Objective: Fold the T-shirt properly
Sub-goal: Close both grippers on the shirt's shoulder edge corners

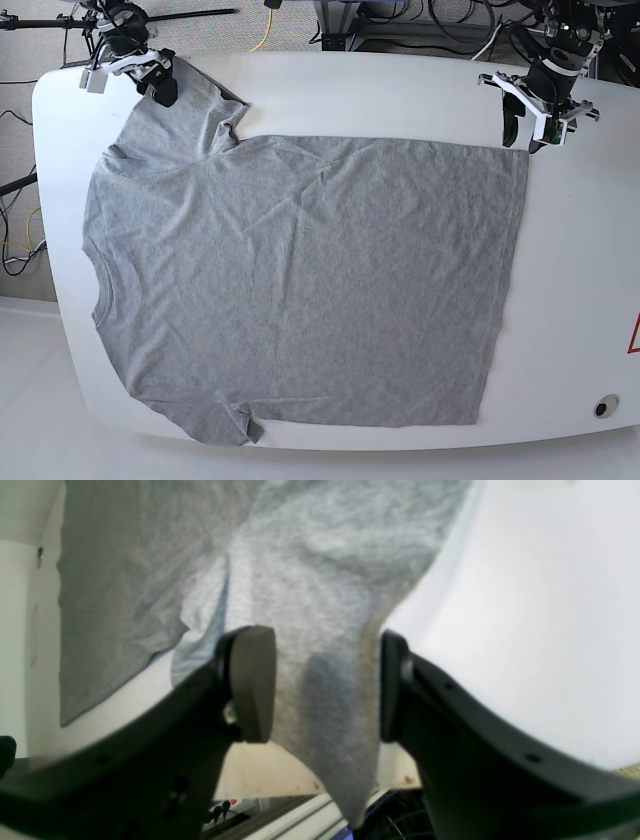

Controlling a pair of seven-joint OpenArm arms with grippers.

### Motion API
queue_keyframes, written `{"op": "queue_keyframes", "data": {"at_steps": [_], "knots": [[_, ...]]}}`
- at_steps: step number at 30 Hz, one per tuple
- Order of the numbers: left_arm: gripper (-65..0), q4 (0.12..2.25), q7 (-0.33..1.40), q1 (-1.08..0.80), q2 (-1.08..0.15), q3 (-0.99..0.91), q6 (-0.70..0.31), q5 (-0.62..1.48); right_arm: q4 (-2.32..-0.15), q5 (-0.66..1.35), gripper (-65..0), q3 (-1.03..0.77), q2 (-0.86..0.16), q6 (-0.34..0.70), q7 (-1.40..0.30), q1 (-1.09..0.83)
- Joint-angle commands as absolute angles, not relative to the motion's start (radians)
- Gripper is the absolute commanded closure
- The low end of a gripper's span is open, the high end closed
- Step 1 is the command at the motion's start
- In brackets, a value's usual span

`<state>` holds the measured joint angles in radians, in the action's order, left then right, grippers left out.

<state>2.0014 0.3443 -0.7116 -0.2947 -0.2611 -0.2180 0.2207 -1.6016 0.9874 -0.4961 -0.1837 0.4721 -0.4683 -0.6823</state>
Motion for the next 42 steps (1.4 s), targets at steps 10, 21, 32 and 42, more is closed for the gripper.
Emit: {"op": "queue_keyframes", "data": {"at_steps": [10,21,32,42], "knots": [[-22.5,2.020,0.365,-0.701,-0.304,-0.288,-0.343,0.401,-1.615,0.988,-29.8,-0.521,-0.191,0.458,-0.548,-0.695],[-22.7,1.996,0.450,-0.650,-0.327,-0.396,-0.392,0.658,-1.606,0.978,-25.2,-0.510,-0.191,0.463,-0.529,-0.692],[-23.1,1.982,0.470,-0.629,-0.330,-0.393,-0.317,0.644,-1.604,0.983,-10.6,-0.499,-0.190,0.461,-0.539,-0.691],[-30.4,1.937,0.538,-0.620,-0.340,-0.472,-0.303,0.712,-1.603,0.980,-5.8,-0.499,-0.189,0.454,-0.557,-0.683]]}}
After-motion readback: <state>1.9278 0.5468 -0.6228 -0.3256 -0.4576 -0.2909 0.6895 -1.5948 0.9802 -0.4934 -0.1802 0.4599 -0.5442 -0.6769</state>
